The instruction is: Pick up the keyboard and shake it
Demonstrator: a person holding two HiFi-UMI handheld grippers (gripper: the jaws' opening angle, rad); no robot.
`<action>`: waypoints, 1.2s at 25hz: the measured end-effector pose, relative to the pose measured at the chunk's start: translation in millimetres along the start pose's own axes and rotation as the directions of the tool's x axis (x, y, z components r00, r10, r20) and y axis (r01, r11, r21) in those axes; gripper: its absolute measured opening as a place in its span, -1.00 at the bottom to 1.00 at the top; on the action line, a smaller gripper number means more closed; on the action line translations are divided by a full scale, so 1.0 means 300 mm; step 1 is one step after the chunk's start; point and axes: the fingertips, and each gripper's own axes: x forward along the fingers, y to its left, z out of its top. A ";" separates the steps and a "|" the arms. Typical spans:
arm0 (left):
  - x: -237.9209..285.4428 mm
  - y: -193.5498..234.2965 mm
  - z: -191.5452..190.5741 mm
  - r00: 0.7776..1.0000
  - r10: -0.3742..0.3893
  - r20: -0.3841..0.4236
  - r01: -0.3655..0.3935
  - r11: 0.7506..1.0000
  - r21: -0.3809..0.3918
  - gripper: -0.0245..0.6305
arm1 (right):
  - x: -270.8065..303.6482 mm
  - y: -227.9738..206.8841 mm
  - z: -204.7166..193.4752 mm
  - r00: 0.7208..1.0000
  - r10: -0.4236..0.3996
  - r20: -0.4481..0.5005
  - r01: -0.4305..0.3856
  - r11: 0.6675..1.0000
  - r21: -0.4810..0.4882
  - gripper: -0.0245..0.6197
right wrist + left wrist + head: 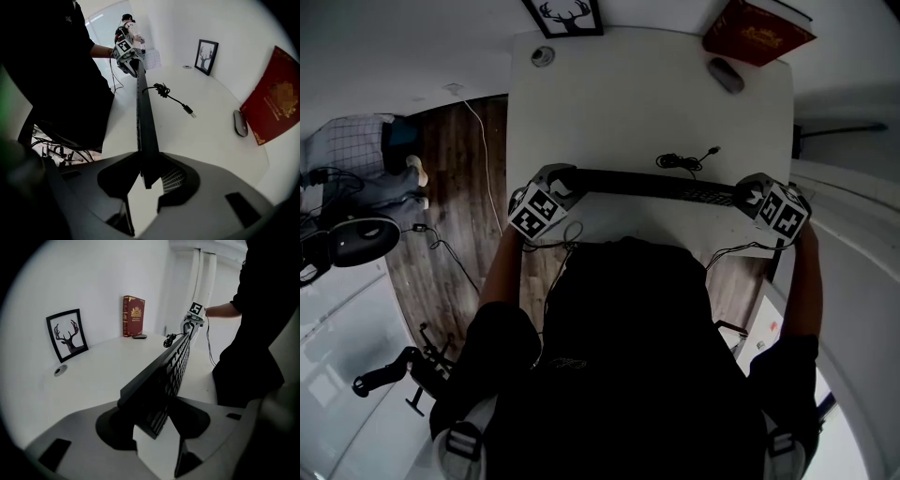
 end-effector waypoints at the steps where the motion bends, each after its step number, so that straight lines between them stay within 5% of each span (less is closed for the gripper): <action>1: -0.003 0.001 0.001 1.000 0.003 -0.002 -0.003 1.000 0.001 -0.29 | 0.000 0.003 -0.001 1.000 0.000 -0.004 0.000 1.000 0.006 -0.51; 7: -0.025 0.022 0.021 0.994 0.106 -0.006 -0.106 0.994 0.015 -0.34 | -0.012 0.043 0.006 0.998 -0.015 -0.066 0.015 1.000 -0.011 -0.60; 16: -0.130 0.121 0.129 0.957 0.278 0.079 -0.284 0.956 0.071 -0.34 | -0.126 -0.031 0.093 0.961 -0.253 -0.108 0.236 0.960 -0.151 -0.62; 23: -0.379 0.226 0.382 0.847 0.457 0.273 -0.508 0.846 0.159 -0.34 | -0.434 -0.120 0.241 0.813 -0.580 -0.045 0.547 0.789 -0.278 -0.62; 30: -0.661 0.233 0.611 0.724 0.530 0.441 -0.659 0.721 0.214 -0.34 | -0.747 -0.088 0.385 0.641 -0.767 0.025 0.739 0.608 -0.290 -0.62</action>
